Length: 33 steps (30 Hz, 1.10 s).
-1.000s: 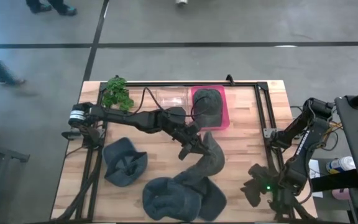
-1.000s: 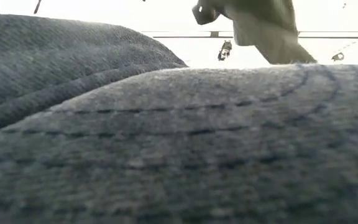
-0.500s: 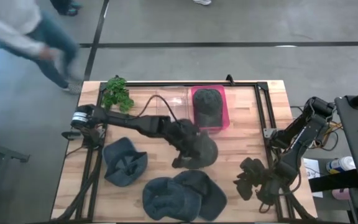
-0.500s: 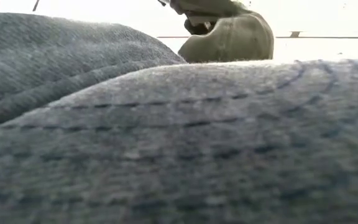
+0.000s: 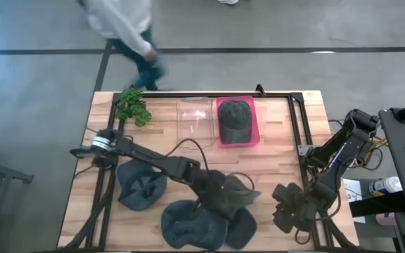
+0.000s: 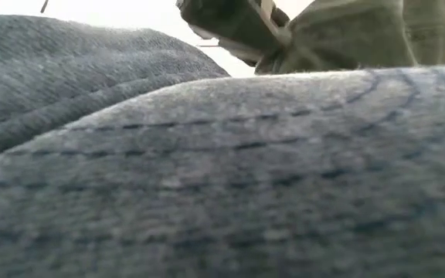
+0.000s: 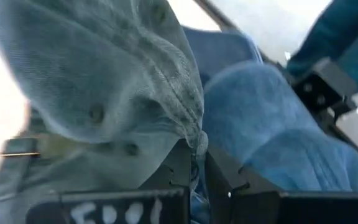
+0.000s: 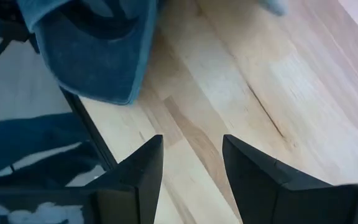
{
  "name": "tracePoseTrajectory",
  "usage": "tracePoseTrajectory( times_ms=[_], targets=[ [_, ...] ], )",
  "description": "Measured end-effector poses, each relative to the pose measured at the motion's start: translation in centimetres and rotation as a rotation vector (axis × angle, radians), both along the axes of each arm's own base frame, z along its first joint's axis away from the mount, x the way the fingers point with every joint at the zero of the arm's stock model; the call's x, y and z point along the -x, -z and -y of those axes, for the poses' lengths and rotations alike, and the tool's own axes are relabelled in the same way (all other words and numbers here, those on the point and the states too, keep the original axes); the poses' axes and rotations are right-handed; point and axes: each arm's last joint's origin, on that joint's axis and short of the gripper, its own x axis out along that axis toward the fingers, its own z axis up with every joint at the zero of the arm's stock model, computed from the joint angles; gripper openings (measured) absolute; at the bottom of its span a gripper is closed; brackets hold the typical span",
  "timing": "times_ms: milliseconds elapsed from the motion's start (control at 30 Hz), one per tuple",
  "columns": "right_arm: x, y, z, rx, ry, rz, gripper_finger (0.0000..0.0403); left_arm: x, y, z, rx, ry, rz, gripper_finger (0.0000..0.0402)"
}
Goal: Pick & Place hat
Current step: Put the green cap into the red bin
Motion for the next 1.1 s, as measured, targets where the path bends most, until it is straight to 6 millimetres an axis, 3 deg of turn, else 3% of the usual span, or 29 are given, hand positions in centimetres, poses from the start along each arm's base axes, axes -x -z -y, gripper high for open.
tracePoseTrajectory(
  times_ms=[167,333,533,767,933,1100],
  targets=[
    [-0.3,-0.6,0.0,0.068,-0.132,0.051,0.0159,0.2,0.7,0.6,-0.029,0.002,-0.043,0.002],
    [-1.5,-1.7,0.9,0.209,-0.321,0.105,0.016,0.0,-0.1,1.1,-0.03,-0.001,-0.015,0.002],
    [-3.2,-4.1,3.0,0.356,-0.414,0.078,0.016,-1.0,-4.2,2.0,-0.041,-0.035,0.131,0.002],
    [-2.7,-8.7,4.8,0.536,-0.35,0.033,0.016,-1.4,-9.0,1.8,-0.289,-0.069,0.363,0.002],
    [-2.8,-12.9,5.0,0.57,-0.382,0.16,0.016,-1.4,-8.6,-0.1,-0.34,-0.079,0.278,0.002],
    [-4.5,-14.1,4.1,0.591,-0.487,0.26,0.016,-1.9,-8.3,-0.1,-0.333,-0.045,0.281,0.002]
  ],
)
